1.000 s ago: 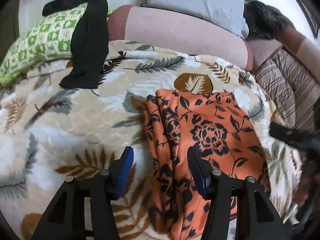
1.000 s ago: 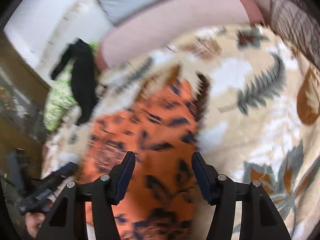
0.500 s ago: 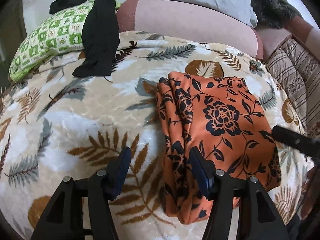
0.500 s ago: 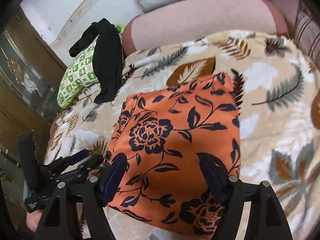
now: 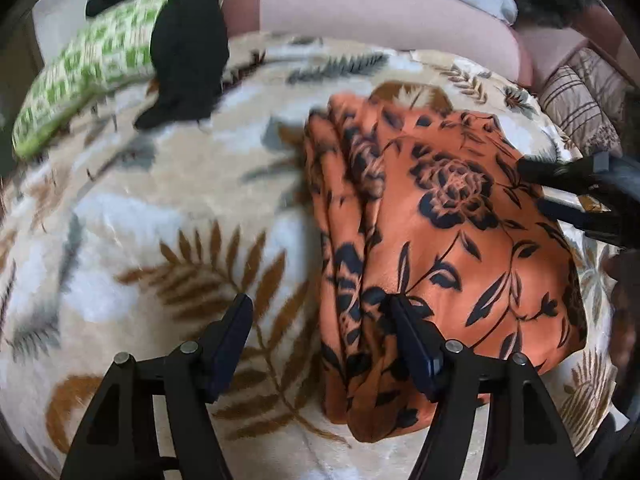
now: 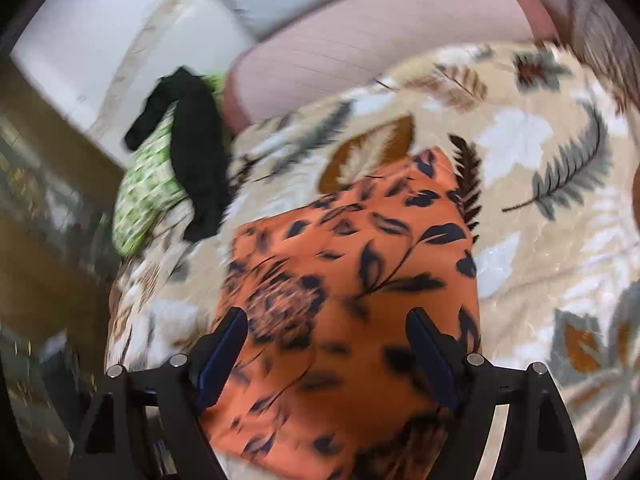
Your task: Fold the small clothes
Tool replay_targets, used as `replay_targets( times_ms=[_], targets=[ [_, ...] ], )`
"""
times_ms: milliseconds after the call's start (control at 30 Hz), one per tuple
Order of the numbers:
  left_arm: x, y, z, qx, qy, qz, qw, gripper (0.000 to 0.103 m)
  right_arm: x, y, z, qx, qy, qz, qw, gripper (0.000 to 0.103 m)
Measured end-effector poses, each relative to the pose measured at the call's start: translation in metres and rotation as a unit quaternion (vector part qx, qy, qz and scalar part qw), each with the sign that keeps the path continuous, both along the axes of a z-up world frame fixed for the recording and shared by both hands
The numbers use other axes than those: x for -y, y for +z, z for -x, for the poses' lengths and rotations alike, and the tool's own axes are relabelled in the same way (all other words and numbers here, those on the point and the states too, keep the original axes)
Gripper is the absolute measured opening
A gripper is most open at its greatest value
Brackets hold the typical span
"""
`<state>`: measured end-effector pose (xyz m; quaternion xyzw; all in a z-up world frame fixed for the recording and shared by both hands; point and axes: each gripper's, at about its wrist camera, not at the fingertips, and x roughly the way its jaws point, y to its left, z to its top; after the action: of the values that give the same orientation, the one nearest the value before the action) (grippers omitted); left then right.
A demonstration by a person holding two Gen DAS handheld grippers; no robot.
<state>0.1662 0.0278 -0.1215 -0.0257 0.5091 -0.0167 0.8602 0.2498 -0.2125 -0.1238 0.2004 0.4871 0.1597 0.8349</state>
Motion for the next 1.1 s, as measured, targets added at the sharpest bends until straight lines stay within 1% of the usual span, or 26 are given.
replay_targets(
  times_ms=[33, 67, 100, 167, 233, 300, 333, 367, 400, 433, 500, 567, 700, 800, 900, 1100],
  targets=[
    [-0.001, 0.005, 0.003, 0.003, 0.004, 0.006, 1.0, 0.071, 0.002, -0.013, -0.008, -0.026, -0.005, 0.006, 1.0, 0.085],
    [-0.001, 0.01, 0.006, 0.008, 0.003, 0.004, 1.0, 0.071, 0.002, -0.011, -0.006, -0.022, -0.012, 0.004, 1.0, 0.085],
    [-0.001, 0.017, 0.01, 0.018, 0.0, -0.004, 0.9998, 0.071, 0.0, -0.002, 0.0, -0.005, -0.012, 0.005, 1.0, 0.085],
    [0.0, 0.03, 0.021, 0.036, -0.002, -0.027, 0.999, 0.073, -0.005, 0.022, 0.022, 0.025, 0.007, 0.009, 1.0, 0.085],
    [0.001, 0.045, 0.036, 0.053, 0.004, -0.037, 0.9979, 0.079, -0.007, 0.043, 0.048, 0.055, 0.014, 0.034, 0.998, 0.085],
    [0.001, 0.057, 0.051, 0.067, 0.016, -0.039, 0.9968, 0.082, -0.008, 0.063, 0.084, 0.084, 0.017, 0.075, 0.994, 0.086],
    [0.002, 0.064, 0.06, 0.076, 0.022, -0.041, 0.996, 0.082, -0.006, 0.067, 0.096, 0.088, 0.018, 0.087, 0.992, 0.088],
    [0.003, 0.068, 0.067, 0.08, 0.027, -0.044, 0.9954, 0.084, -0.006, 0.073, 0.113, 0.093, 0.017, 0.111, 0.989, 0.095],
    [0.004, 0.073, 0.076, 0.084, 0.032, -0.049, 0.9948, 0.087, -0.005, 0.076, 0.122, 0.097, 0.015, 0.129, 0.987, 0.099],
    [0.006, 0.077, 0.084, 0.086, 0.036, -0.051, 0.9944, 0.089, -0.005, 0.08, 0.141, 0.105, 0.006, 0.155, 0.982, 0.103],
    [0.008, 0.083, 0.099, 0.087, 0.04, -0.048, 0.9942, 0.089, -0.007, 0.083, 0.165, 0.105, 0.004, 0.183, 0.977, 0.103],
    [0.009, 0.088, 0.11, 0.096, 0.043, -0.04, 0.9936, 0.089, -0.005, 0.08, 0.181, 0.086, 0.004, 0.219, 0.972, 0.103],
    [0.011, 0.103, 0.131, 0.105, 0.047, -0.021, 0.9931, 0.089, -0.003, 0.086, 0.21, 0.087, 0.001, 0.231, 0.969, 0.103],
    [0.015, 0.114, 0.14, 0.114, 0.042, -0.016, 0.9925, 0.092, -0.007, 0.099, 0.221, 0.107, -0.007, 0.247, 0.963, 0.103],
    [0.021, 0.124, 0.145, 0.127, 0.037, -0.023, 0.9909, 0.092, -0.013, 0.112, 0.227, 0.124, -0.006, 0.261, 0.957, 0.103],
    [0.033, 0.136, 0.15, 0.139, 0.026, -0.04, 0.9892, 0.093, -0.022, 0.123, 0.23, 0.136, -0.003, 0.271, 0.953, 0.103]
  ],
)
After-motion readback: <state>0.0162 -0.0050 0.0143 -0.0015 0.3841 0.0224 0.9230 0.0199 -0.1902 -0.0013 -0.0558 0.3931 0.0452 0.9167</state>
